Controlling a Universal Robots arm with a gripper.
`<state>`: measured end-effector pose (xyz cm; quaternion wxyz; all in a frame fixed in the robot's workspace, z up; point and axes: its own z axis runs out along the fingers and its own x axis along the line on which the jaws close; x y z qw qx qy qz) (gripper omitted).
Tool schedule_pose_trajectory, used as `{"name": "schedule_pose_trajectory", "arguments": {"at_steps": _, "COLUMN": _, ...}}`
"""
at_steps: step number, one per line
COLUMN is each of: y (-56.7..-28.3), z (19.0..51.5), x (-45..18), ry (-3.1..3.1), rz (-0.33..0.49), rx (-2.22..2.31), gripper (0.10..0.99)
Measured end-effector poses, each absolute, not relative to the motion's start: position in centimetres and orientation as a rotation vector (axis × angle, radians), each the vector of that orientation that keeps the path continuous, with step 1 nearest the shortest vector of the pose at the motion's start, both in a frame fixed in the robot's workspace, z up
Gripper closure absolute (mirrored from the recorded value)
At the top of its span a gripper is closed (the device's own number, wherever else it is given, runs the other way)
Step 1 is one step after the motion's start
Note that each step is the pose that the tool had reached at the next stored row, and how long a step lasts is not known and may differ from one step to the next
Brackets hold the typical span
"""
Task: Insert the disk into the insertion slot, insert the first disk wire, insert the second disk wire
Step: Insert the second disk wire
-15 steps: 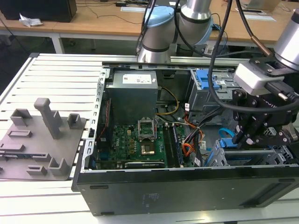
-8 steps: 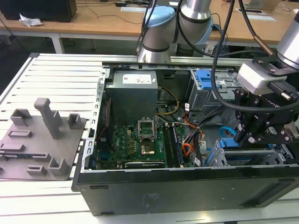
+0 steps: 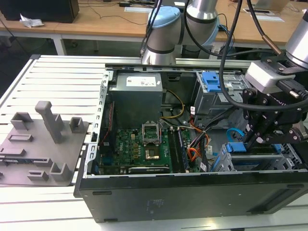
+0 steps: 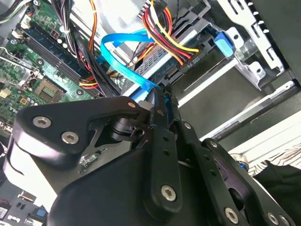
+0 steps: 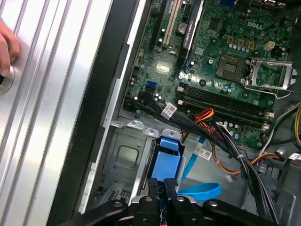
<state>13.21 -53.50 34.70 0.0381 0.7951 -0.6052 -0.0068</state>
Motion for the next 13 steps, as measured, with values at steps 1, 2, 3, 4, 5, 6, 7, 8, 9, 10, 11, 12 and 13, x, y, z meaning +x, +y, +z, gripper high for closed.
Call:
{"name": "schedule_pose_trajectory", "arguments": {"at_steps": 1, "y": -53.49, "z": 34.7, "x": 13.22, "ry": -1.856, "rz": -0.021, "rx": 2.439, "gripper": 0.922}}
{"name": "schedule_pose_trajectory", "arguments": {"at_steps": 2, "y": -53.49, "z": 34.7, "x": 13.22, "ry": -1.858, "rz": -0.021, "rx": 2.438, "gripper": 0.922}}
{"name": "schedule_pose_trajectory", "arguments": {"at_steps": 3, "y": -53.49, "z": 34.7, "x": 13.22, "ry": -1.869, "rz": -0.022, "rx": 2.43, "gripper": 0.922}}
{"name": "schedule_pose_trajectory", "arguments": {"at_steps": 4, "y": -53.49, "z": 34.7, "x": 13.22, "ry": -1.892, "rz": -0.023, "rx": 2.412, "gripper": 0.922}}
{"name": "schedule_pose_trajectory", "arguments": {"at_steps": 5, "y": -53.49, "z": 34.7, "x": 13.22, "ry": -1.913, "rz": -0.024, "rx": 2.396, "gripper": 0.922}}
{"name": "schedule_pose_trajectory", "arguments": {"at_steps": 6, "y": -53.49, "z": 34.7, "x": 13.22, "ry": -1.946, "rz": -0.025, "rx": 2.369, "gripper": 0.922}}
{"name": "schedule_pose_trajectory", "arguments": {"at_steps": 7, "y": -53.49, "z": 34.7, "x": 13.22, "ry": -1.968, "rz": -0.026, "rx": 2.351, "gripper": 0.922}}
{"name": "schedule_pose_trajectory", "arguments": {"at_steps": 8, "y": -53.49, "z": 34.7, "x": 13.22, "ry": -1.98, "rz": -0.027, "rx": 2.341, "gripper": 0.922}}
{"name": "schedule_pose_trajectory", "arguments": {"at_steps": 9, "y": -53.49, "z": 34.7, "x": 13.22, "ry": -1.995, "rz": -0.028, "rx": 2.328, "gripper": 0.922}}
{"name": "schedule_pose_trajectory", "arguments": {"at_steps": 10, "y": -53.49, "z": 34.7, "x": 13.22, "ry": -2.011, "rz": -0.028, "rx": 2.315, "gripper": 0.922}}
{"name": "schedule_pose_trajectory", "arguments": {"at_steps": 11, "y": -53.49, "z": 34.7, "x": 13.22, "ry": -2.025, "rz": -0.029, "rx": 2.302, "gripper": 0.922}}
{"name": "schedule_pose_trajectory", "arguments": {"at_steps": 12, "y": -53.49, "z": 34.7, "x": 13.22, "ry": -2.047, "rz": -0.03, "rx": 2.284, "gripper": 0.922}}
{"name": "schedule_pose_trajectory", "arguments": {"at_steps": 13, "y": -53.49, "z": 34.7, "x": 13.22, "ry": -2.082, "rz": -0.032, "rx": 2.252, "gripper": 0.922}}
